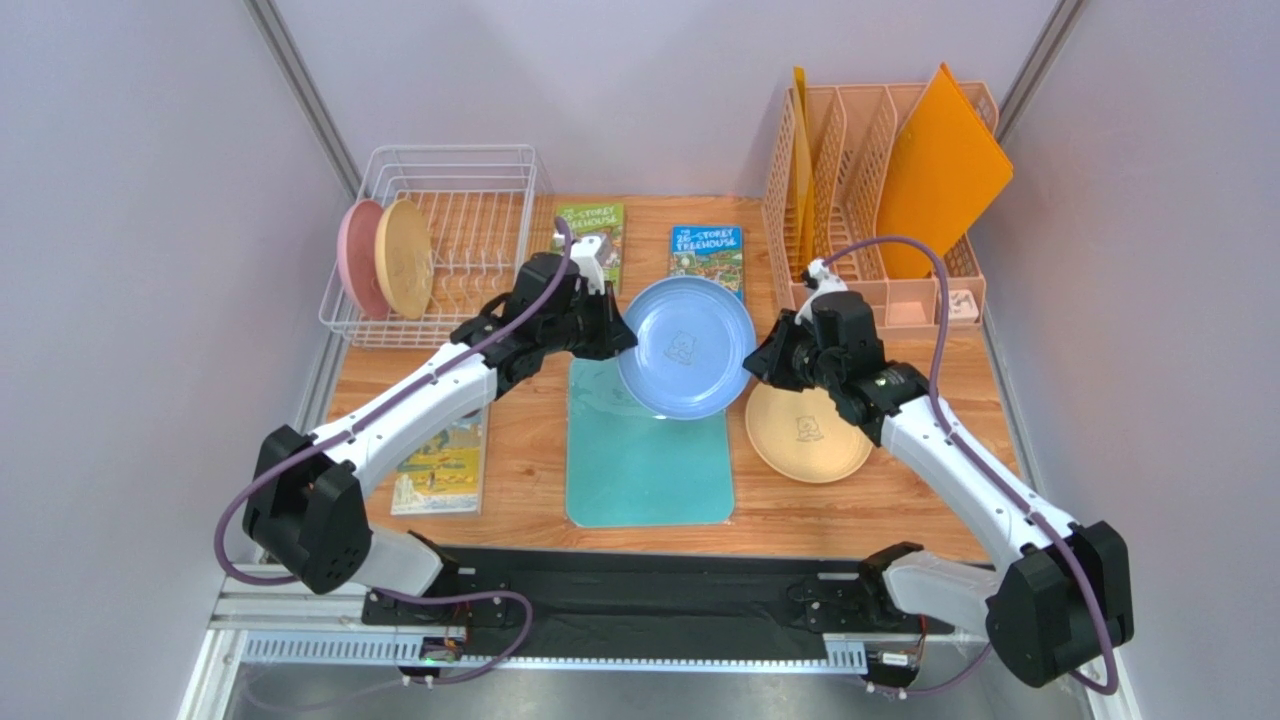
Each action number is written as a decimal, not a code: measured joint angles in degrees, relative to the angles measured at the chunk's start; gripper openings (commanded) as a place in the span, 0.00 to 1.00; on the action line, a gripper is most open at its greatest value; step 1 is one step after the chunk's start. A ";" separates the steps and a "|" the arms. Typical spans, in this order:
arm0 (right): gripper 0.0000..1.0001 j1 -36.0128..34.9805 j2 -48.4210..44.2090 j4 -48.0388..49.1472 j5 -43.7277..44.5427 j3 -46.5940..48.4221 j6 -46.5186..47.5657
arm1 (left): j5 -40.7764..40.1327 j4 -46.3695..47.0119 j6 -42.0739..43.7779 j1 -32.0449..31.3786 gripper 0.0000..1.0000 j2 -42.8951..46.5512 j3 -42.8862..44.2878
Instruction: Unload the plates from the dish rack
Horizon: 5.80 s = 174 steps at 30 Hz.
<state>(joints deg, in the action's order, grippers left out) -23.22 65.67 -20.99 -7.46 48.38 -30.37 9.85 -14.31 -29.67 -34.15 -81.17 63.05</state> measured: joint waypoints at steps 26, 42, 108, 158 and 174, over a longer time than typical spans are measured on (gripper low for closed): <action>0.00 1.38 -3.10 -6.34 9.14 0.00 0.96 | -6.32 -2.64 2.82 -1.38 0.92 -0.22 1.01; 0.00 16.26 -13.62 -27.91 18.45 -8.02 -5.11 | -41.16 -4.92 13.81 -1.44 0.99 13.81 1.33; 0.70 18.43 0.04 -16.61 11.34 -4.50 -2.91 | -50.77 5.11 26.64 33.70 0.89 -16.48 14.71; 0.68 18.36 2.32 -12.24 6.78 -5.70 -2.29 | -74.25 21.22 42.47 25.83 0.00 -13.88 8.63; 0.71 15.32 -17.14 -12.00 -1.29 -4.59 -0.02 | -27.58 -7.74 9.57 17.64 0.00 5.84 6.84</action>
<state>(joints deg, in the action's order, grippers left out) -7.90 48.53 -32.99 -8.75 43.79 -30.39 -17.74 -22.04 -20.10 -16.51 -75.33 69.89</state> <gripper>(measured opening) 0.713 0.044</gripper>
